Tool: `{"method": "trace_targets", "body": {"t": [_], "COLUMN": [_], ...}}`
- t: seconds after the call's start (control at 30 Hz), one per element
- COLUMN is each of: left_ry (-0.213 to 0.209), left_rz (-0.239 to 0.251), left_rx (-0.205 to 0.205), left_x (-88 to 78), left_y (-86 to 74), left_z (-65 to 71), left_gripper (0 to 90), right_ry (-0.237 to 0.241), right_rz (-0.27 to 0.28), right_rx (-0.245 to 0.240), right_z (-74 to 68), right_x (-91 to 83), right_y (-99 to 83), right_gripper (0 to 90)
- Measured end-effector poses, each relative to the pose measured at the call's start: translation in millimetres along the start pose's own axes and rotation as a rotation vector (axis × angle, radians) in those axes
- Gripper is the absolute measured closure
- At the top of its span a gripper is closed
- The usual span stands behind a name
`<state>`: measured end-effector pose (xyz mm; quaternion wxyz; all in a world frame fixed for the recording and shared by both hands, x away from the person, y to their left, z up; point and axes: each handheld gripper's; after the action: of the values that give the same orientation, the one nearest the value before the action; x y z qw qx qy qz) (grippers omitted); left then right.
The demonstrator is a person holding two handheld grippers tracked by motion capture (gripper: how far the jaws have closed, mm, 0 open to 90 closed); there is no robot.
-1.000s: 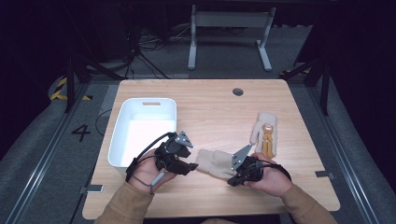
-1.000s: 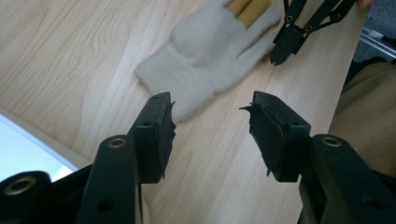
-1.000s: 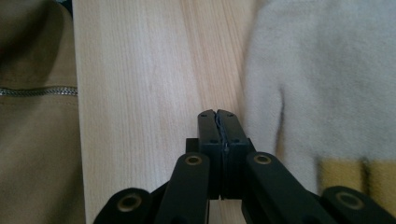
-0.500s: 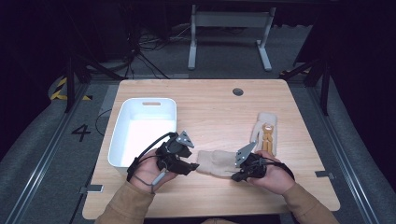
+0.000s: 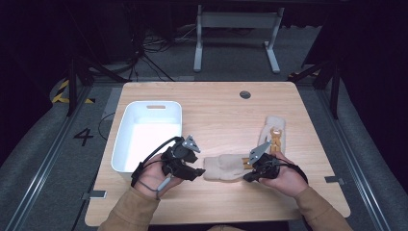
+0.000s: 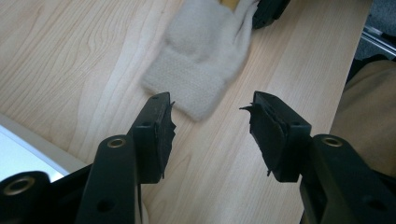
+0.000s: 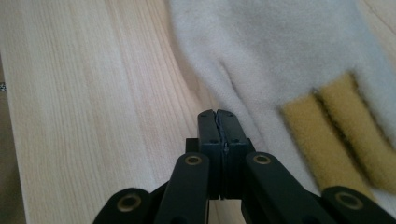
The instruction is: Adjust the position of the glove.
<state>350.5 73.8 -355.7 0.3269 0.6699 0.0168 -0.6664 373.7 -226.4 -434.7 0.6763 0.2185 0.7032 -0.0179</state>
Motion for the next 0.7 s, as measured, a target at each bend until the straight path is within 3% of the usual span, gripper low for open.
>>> {"method": "trace_targets", "body": {"t": [0.17, 0.33, 0.57, 0.6, 0.7], "left_ry": [-0.001, 0.002, 0.025, 0.034, 0.039], "left_rz": [0.001, 0.007, 0.026, 0.029, 0.030], "left_rx": [0.000, -0.008, -0.039, -0.050, -0.059], "left_x": [-0.3, -1.3, -6.2, -7.5, -8.4], "left_y": [0.0, -2.2, -13.4, -17.0, -20.8], "left_z": [0.0, -0.2, 0.6, 0.5, 0.3], "left_gripper": [49.3, 49.3, 49.3, 49.3, 49.3], "right_ry": [0.007, -0.004, -0.116, -0.141, -0.172], "right_rz": [-0.001, 0.070, 0.183, 0.207, 0.223], "right_rx": [0.002, 0.006, 0.104, 0.135, 0.169], "right_z": [0.9, 2.2, 20.6, 26.7, 34.3], "right_x": [-2.8, -22.0, -44.9, -48.0, -49.7], "right_y": [-1.7, -2.9, -7.0, -7.9, -9.1], "right_gripper": [89.8, 89.8, 89.8, 89.8, 89.8]}}
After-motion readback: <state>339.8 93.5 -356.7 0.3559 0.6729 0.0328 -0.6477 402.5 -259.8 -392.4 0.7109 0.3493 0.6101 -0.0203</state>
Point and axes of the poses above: each handheld gripper's, and its own axes: x roughly forward along the jaws, y roughly out of its top, z roughly to its right, and after that the axes turned 11 degrees about -z, right-handed
